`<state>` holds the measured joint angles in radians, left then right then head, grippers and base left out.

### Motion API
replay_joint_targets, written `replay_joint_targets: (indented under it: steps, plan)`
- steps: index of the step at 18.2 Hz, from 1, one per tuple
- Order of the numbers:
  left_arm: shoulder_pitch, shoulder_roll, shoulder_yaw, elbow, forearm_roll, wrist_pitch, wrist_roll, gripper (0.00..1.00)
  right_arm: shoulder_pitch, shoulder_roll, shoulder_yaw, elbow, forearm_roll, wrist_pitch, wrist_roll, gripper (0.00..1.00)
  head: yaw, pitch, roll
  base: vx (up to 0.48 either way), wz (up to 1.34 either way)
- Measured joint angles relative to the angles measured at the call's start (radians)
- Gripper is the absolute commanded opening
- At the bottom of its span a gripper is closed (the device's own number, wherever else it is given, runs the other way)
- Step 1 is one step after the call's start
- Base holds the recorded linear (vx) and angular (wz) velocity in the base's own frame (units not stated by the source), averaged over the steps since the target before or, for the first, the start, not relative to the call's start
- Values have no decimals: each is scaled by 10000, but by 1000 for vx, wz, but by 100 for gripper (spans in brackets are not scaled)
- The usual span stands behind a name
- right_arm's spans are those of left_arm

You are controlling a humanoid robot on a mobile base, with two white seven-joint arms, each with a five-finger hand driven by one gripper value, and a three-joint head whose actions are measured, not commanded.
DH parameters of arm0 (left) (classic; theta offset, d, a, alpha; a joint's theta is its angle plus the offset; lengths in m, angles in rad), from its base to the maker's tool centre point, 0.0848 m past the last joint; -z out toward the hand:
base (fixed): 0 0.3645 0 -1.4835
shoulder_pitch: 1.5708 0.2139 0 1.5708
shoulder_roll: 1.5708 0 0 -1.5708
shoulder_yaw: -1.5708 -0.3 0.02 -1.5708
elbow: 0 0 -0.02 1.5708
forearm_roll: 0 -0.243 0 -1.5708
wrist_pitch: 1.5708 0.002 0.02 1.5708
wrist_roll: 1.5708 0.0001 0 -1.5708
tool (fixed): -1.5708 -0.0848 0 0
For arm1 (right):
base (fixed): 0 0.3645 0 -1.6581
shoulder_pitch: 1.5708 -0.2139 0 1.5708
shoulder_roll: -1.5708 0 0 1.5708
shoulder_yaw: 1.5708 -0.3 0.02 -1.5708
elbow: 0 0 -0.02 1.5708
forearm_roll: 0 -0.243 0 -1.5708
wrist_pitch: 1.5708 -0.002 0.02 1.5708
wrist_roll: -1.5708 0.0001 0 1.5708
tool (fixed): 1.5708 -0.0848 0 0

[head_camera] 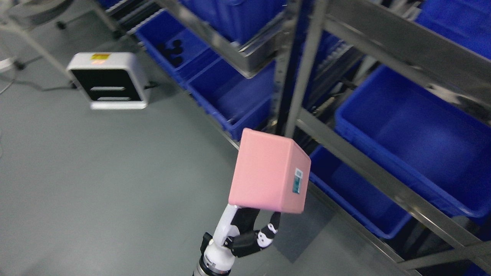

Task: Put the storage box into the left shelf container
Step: 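Hold the pink box up in the left hand while turning toward the bin rack, then lower the pink box into the blue bin on the lower rack shelf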

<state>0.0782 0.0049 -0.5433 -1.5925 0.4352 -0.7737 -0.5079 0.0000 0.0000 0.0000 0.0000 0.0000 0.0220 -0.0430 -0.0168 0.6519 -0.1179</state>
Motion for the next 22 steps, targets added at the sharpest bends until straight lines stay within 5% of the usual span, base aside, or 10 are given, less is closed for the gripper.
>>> replay_joint_targets:
  steps: [9, 22]
  plan:
    - [1854, 662, 8, 132, -21, -102, -1136, 5, 4, 0, 0, 0, 0, 0, 0, 100, 0, 0, 0, 281, -1258]
    - [900, 2997, 4398, 653, -447, 391, -1493, 5, -1, 0, 0, 0, 0, 0, 0, 100, 0, -4, 0, 63, -449]
